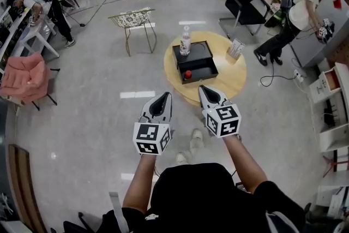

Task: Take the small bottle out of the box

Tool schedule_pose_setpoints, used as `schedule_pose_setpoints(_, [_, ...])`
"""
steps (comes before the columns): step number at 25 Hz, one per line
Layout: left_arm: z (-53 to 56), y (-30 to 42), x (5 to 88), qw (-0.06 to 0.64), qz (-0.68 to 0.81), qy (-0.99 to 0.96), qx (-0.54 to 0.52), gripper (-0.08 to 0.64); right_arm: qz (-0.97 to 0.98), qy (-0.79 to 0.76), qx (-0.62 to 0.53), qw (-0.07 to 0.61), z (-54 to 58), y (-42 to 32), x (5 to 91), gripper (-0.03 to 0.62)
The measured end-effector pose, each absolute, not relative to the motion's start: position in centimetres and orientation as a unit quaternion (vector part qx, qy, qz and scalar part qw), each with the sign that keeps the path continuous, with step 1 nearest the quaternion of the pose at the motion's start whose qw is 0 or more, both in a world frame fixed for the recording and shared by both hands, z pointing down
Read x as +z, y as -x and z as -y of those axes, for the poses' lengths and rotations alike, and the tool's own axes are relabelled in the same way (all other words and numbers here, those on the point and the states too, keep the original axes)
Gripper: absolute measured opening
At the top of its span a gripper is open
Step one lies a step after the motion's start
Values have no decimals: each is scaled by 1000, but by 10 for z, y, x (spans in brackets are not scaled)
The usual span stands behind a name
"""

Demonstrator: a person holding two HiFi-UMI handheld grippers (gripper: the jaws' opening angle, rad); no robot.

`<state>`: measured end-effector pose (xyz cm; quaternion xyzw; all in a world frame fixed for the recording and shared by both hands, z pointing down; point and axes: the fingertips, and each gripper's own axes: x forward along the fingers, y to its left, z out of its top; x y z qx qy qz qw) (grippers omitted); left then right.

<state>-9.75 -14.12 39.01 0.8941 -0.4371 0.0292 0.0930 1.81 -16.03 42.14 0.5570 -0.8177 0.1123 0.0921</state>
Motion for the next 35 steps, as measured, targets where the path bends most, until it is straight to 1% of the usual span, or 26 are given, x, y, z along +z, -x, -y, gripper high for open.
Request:
schedule_pose_setpoints(15, [220,63,430,127,439,-887,65,11,816,-549,149,104,237,-47,457,2])
schedule_pose_setpoints(23, [270,39,451,148,444,-880,83,11,821,-528,173,129,287,-63,485,2])
schedule_pose_setpoints(35, [325,17,500,194,450,-865,106,11,827,-489,205,186,343,-74,539,2])
